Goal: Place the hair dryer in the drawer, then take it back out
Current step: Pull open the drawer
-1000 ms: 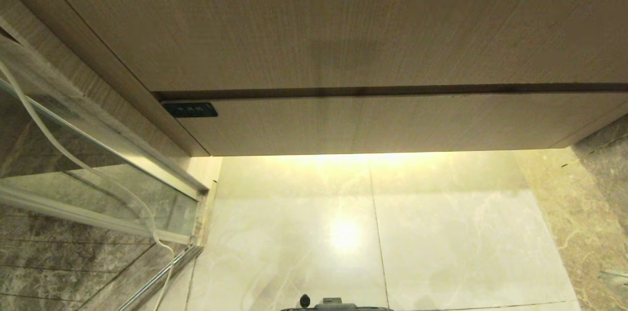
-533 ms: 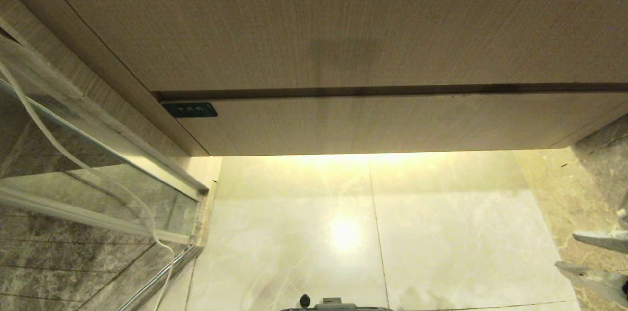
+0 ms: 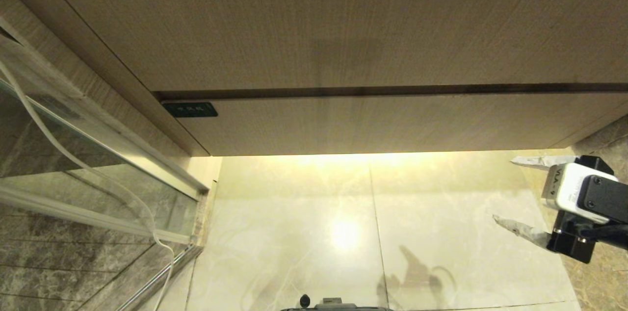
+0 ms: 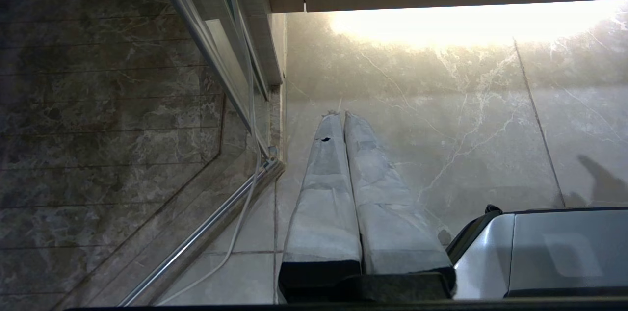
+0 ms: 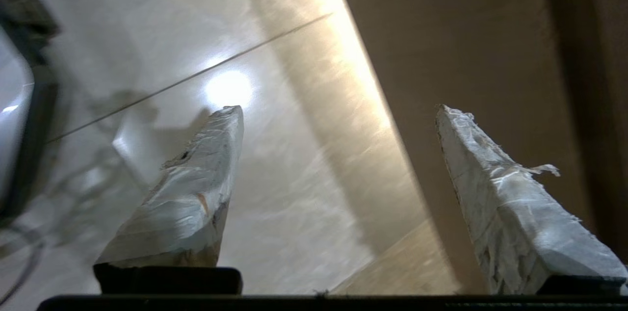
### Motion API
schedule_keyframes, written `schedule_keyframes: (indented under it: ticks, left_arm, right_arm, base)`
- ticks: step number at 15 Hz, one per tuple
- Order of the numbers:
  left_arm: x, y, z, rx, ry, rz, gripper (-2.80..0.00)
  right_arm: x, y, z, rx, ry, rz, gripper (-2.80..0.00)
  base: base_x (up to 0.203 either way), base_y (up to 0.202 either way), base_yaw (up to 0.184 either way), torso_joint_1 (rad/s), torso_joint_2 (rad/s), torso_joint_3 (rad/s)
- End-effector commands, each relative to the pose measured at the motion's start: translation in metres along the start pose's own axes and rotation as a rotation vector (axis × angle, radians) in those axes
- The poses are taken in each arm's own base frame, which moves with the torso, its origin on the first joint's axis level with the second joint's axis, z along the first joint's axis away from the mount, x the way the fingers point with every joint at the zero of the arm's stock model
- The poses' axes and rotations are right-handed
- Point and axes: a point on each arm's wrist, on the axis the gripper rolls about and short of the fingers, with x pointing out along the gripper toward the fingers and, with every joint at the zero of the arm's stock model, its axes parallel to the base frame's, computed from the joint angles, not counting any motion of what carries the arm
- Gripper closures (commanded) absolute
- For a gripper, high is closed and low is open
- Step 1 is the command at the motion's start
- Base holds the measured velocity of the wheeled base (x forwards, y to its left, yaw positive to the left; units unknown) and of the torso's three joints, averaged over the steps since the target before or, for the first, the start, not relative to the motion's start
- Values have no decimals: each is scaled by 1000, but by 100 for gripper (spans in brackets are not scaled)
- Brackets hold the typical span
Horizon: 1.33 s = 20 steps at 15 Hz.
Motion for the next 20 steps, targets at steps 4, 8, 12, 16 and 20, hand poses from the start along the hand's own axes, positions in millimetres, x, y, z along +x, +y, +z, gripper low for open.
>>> schedule_keyframes:
  ticks: [4,8,12,16,20]
  left_arm:
    - [0,0,0,1,1,0,0]
    - [0,0,0,-1,1,0,0]
    - [0,0,0,1,0,0,0]
    - [0,0,0,1,1,0,0]
    - [0,0,0,0,1,0,0]
  right_arm:
    - [58,-4,-10,-50,-85,-50,-280]
    - [84,-16,-41,-59,-160,-25,-280]
    - [95,-49,-60,-146,-239,-57,-280]
    - [97,-69,-52,-178,-262,-98,-280]
    - [100,-71,-49,-174,-237,-34,-280]
  base:
    - [0,0,0,0,0,0]
    - [0,0,0,0,0,0]
    - [0,0,0,0,0,0]
    - [0,0,0,0,0,0]
    - [0,0,0,0,0,0]
